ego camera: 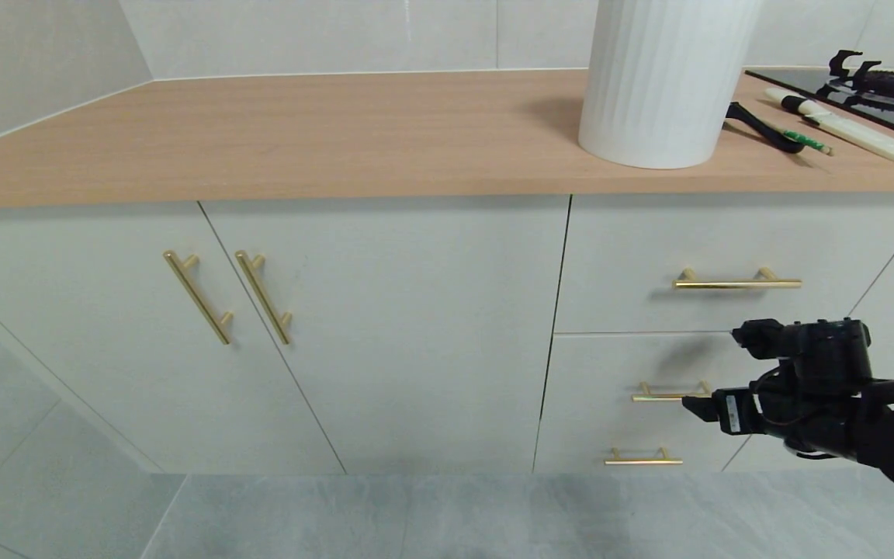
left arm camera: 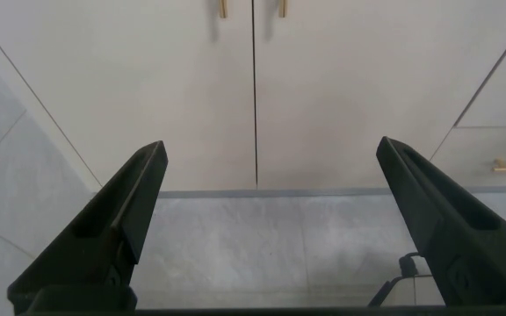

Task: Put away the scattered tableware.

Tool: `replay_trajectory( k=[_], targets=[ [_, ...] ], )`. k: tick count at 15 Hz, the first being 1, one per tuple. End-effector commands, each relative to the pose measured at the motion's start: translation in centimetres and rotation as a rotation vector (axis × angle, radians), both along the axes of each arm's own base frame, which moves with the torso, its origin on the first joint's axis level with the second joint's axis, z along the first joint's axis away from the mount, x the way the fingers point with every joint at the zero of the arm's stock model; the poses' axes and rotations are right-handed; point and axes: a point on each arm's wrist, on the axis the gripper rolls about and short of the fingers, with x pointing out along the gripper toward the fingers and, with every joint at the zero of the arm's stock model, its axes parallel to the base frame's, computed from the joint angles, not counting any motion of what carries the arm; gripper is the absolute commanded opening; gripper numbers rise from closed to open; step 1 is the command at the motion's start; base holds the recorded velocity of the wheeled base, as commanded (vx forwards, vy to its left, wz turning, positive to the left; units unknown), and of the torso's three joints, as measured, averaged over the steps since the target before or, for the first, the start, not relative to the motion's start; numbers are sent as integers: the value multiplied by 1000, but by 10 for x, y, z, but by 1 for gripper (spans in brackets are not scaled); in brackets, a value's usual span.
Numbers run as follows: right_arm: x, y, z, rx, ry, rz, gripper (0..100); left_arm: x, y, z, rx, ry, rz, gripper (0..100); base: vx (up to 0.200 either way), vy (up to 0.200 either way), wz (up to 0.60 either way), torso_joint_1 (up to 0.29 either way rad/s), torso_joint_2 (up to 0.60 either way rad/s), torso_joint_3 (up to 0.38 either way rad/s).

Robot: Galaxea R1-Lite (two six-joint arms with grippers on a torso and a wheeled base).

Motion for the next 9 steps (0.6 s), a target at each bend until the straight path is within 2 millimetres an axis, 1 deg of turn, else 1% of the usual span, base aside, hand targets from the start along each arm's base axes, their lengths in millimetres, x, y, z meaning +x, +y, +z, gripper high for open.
replay_trajectory(
  k=[1, 2, 4, 9],
  targets=[
    [8, 0, -36, -10, 51, -25, 100, 0, 0, 0, 0, 0, 1, 100, 0, 0, 0, 0, 0, 0],
    [14, 0, -41, 5, 2, -42, 100, 0, 0, 0, 0, 0, 1, 100, 0, 0, 0, 0, 0, 0],
    [19, 0, -47, 26, -58, -79, 100, 0, 0, 0, 0, 0, 1, 100, 0, 0, 0, 0, 0, 0],
    [29, 1, -66, 27, -101, -91, 100, 0, 0, 0, 0, 0, 1, 100, 0, 0, 0, 0, 0, 0]
  ],
)
